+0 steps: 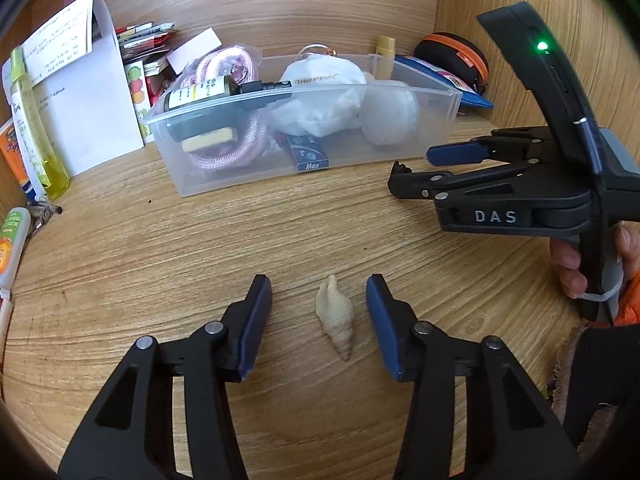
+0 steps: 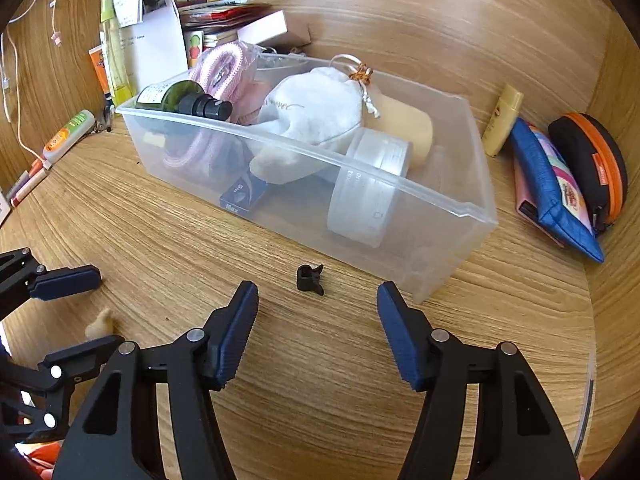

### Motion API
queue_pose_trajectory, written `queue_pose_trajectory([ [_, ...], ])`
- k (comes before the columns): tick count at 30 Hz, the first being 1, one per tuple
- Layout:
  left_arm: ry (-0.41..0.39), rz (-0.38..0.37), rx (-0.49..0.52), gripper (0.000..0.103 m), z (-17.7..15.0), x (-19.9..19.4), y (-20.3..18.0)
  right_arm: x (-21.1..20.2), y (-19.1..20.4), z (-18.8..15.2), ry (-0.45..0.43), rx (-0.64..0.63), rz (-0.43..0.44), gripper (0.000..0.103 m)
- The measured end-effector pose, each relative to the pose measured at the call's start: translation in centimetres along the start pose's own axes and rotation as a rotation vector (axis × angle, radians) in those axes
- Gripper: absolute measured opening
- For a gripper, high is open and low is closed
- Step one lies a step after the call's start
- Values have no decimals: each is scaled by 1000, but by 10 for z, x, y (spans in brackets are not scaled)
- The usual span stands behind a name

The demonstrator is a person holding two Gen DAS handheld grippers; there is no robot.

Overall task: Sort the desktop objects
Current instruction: 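Grasp the small beige seashell with the left tool while the right tool grasps the black clip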

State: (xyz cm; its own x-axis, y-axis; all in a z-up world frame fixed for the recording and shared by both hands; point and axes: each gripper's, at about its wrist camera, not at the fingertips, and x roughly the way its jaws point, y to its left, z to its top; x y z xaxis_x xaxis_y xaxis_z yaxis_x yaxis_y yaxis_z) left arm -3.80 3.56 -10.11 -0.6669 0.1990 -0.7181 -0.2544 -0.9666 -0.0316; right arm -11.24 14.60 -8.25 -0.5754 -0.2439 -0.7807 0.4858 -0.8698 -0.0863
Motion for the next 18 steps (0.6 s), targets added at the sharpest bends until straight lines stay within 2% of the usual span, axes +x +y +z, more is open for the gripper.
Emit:
queue_pose_trajectory([
  [3,-6,8,13,41,0,0,-1,6,-2,0,19,1,8,44],
  [9,-10,21,28,33,-1,0,-1,9,-4,3,17,13,22,36],
  [14,-16,24,41,19,-3,-2,-2,9,-1,2,11,10,41,26],
  [18,-23,30,47,16,-4,-3,-2,9,1,1,9,11,49,20],
])
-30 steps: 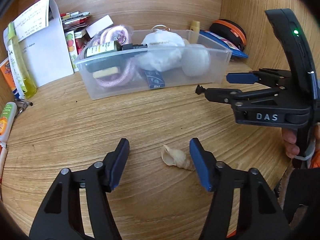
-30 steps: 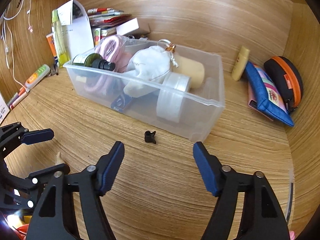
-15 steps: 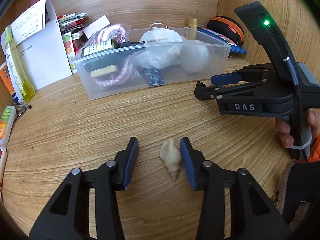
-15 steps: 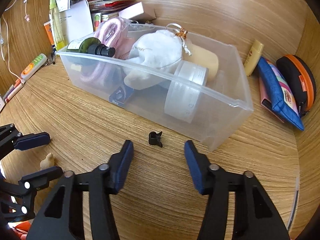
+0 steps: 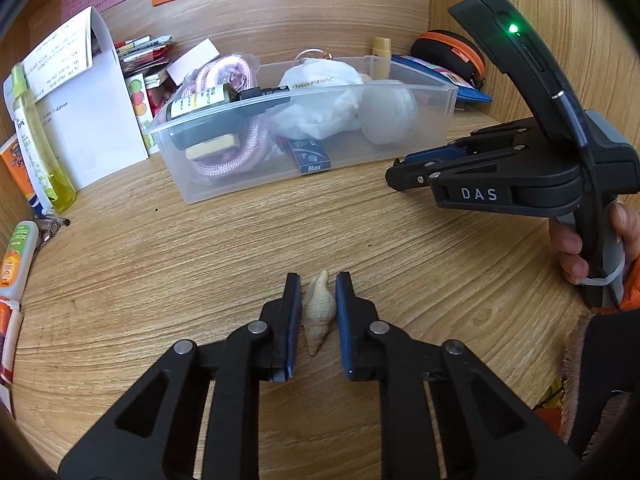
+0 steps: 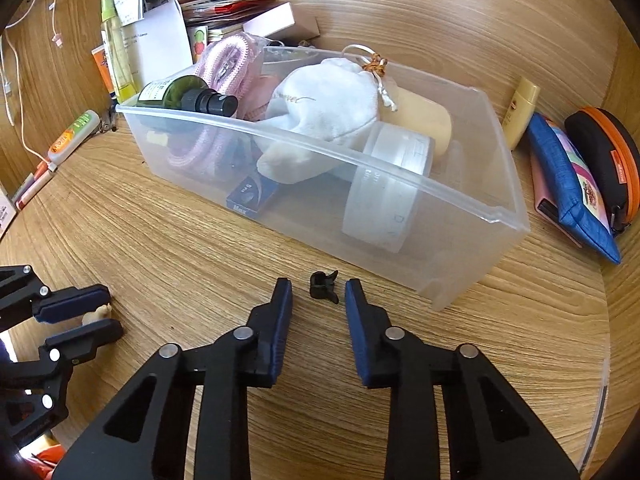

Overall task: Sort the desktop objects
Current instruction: 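Grasp the small beige seashell with the left tool while the right tool grasps the black clip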

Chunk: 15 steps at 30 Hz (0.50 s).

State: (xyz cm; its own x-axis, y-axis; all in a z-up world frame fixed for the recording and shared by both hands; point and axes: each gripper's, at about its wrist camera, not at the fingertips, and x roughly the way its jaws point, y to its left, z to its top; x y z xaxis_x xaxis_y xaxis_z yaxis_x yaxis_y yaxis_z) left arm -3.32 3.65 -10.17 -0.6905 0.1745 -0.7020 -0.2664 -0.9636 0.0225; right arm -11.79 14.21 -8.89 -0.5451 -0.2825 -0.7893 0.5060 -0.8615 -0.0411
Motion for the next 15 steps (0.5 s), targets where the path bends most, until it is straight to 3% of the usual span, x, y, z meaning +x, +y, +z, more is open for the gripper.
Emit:
queue_pose_trajectory([
  [3,-6,13,-5,16,0,0,0,0,2,0,-1,2,8,12],
  [15,-24,-1,-78,16,6,-4,11,-13,0,-3,-41,24,30,11],
])
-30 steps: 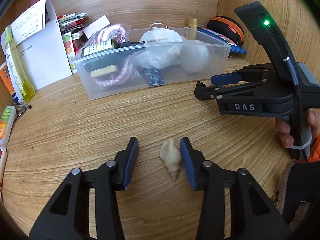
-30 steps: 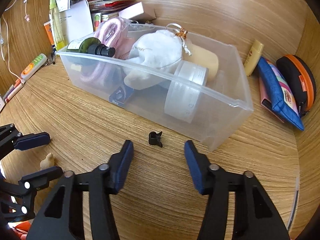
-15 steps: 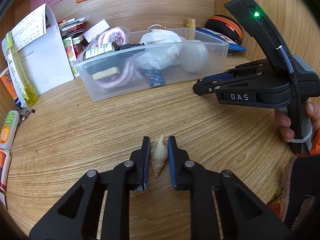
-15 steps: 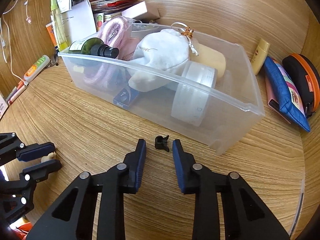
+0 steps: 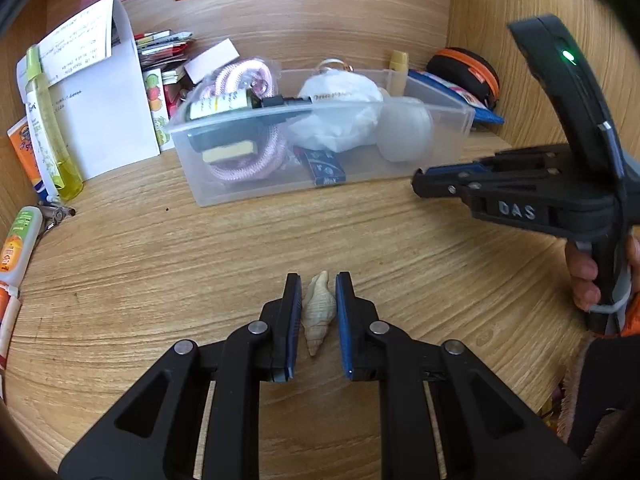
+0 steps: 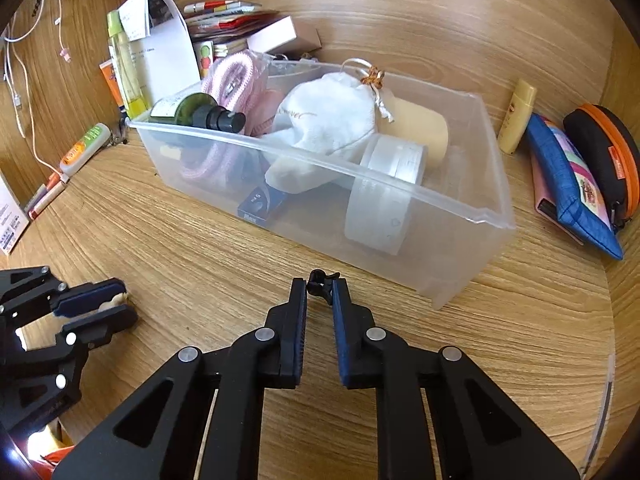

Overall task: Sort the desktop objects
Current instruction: 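Carry the seashell and black clip over the clear box with both tools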

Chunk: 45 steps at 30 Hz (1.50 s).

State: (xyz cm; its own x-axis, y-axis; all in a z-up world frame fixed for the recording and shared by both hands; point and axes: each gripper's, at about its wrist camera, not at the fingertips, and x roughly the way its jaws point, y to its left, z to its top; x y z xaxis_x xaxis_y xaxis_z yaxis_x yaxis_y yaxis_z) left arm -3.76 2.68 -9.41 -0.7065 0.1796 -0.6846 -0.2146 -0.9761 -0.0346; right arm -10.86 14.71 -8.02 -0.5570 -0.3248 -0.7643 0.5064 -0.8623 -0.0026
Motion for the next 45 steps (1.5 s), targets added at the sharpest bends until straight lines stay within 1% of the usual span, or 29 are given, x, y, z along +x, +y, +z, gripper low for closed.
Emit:
queue_pose_trajectory([
  [5,-22,0,-25,16,8,-5,3,-16,3,-3,-32,1,13,11],
  [14,-67,8,-37,16,32,-12,5,-53,2,3,-130,-12,24,11],
  [20,-98,21,-32,16,48,-15,5,-65,-4,10,-171,-15,19,11],
  [27,-138,9,-36,16,71,-19,8,-77,-15,16,-204,-8,9,11],
  [35,-157,-24,-44,16,100,-11,17,-81,-29,29,-229,4,-1,11],
  [39,-166,-49,-29,16,113,-4,14,-74,-36,38,-226,16,-6,11],
  [45,-153,-79,0,16,127,14,7,-62,-46,49,-212,30,-15,11],
])
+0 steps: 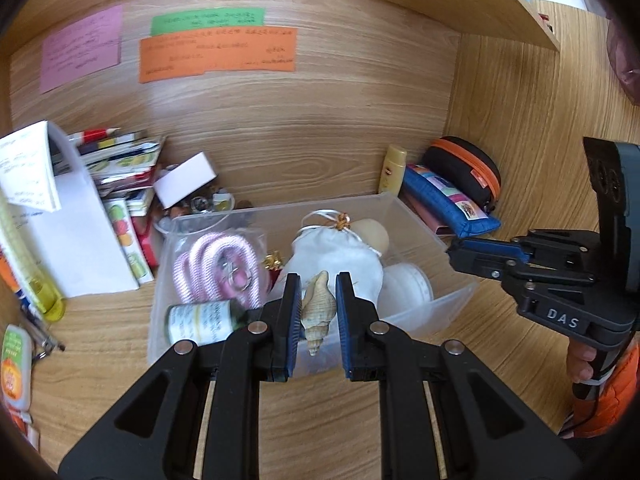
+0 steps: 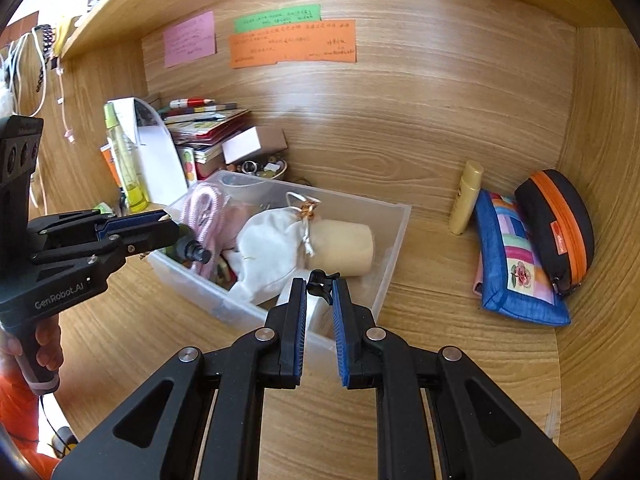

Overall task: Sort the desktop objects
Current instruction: 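Carry the seashell and black clip over the clear box with both tools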

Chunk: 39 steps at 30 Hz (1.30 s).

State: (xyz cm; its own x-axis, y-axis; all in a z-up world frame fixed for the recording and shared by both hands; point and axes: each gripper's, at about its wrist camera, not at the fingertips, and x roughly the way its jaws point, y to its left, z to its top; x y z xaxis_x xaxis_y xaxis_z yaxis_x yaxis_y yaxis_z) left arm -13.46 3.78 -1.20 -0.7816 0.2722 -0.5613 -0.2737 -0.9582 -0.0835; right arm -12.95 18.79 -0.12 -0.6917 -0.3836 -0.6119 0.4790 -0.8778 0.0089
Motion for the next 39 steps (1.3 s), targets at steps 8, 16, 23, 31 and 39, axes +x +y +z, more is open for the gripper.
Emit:
queue_pose_trajectory([
  [8,37,-26,8,16,9,33,0,34,-15,12,53,42,-7,11],
  [16,73,-35,-12,16,5,53,5,52,-21,11,84,71,-5,11],
  [23,86,-32,-26,16,3,58,7,56,-14,13,80,41,-30,11],
  [31,82,-19,-17,20,3,55,8,53,-7,14,68,18,-36,17],
  [39,37,34,-34,39,7,38,13,39,-4,17,29,15,-62,40],
])
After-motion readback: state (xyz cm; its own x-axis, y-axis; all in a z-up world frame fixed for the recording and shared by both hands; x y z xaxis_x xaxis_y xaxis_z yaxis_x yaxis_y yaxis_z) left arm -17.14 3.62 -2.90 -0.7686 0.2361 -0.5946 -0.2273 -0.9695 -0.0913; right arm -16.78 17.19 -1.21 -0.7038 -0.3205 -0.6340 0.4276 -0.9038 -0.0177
